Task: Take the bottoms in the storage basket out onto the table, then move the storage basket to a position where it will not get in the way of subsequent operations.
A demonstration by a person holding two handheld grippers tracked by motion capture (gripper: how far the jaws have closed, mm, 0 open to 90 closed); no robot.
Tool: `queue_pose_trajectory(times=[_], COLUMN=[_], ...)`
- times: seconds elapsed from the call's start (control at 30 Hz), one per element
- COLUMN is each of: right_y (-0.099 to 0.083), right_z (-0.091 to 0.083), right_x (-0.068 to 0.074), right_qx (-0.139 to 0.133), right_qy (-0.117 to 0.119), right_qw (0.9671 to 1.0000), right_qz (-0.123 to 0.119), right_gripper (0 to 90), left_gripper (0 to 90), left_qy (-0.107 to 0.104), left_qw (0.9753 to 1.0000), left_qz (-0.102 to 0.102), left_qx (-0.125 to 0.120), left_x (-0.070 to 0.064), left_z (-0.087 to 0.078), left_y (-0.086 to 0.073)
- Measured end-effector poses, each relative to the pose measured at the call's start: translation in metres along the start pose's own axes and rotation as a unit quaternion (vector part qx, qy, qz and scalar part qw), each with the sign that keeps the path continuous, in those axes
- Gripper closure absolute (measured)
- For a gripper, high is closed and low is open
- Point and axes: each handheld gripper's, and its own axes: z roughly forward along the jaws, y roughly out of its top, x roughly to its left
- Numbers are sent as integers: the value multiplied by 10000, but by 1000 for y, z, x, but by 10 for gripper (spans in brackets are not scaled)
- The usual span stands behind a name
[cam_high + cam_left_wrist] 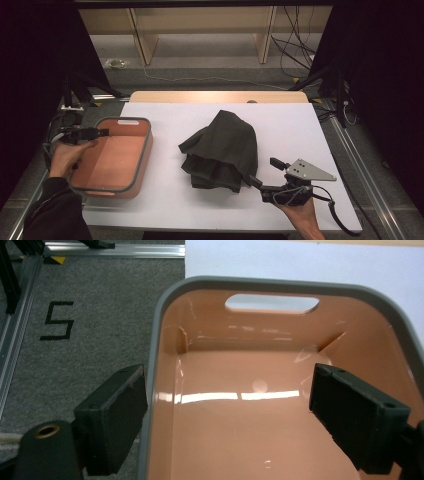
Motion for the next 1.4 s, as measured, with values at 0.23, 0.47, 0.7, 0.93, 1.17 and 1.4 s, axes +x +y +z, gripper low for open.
queue_pose_trajectory(times=[0.23, 0.47, 0.7, 0.93, 1.17, 1.4], right_y=[0, 0, 0, 0, 0, 0], right_z=[0, 0, -1, 0, 0, 0], right_x=[0, 0, 2, 2, 2, 2], right_qx=[7, 3, 6, 22, 31, 29], right_qy=[0, 13, 8, -4, -4, 10], right_qw=[10000, 10000, 10000, 10000, 10000, 10000], right_qz=[6, -16, -53, -56, -56, -50], right_gripper=[129, 130, 130, 130, 130, 130], left_gripper=[153, 153, 160, 267, 459, 647], left_qy=[116, 188, 237, 281, 409, 430], left_qw=[9999, 9996, 9993, 9990, 9981, 9964], left_qz=[-64, -59, -1, 28, 84, 51], left_qx=[72, 181, 277, 350, 457, 726], left_x=[7, 13, 19, 26, 32, 38], left_z=[3, 5, 5, 5, 5, 9], left_y=[-3, -6, -8, -11, -16, -21])
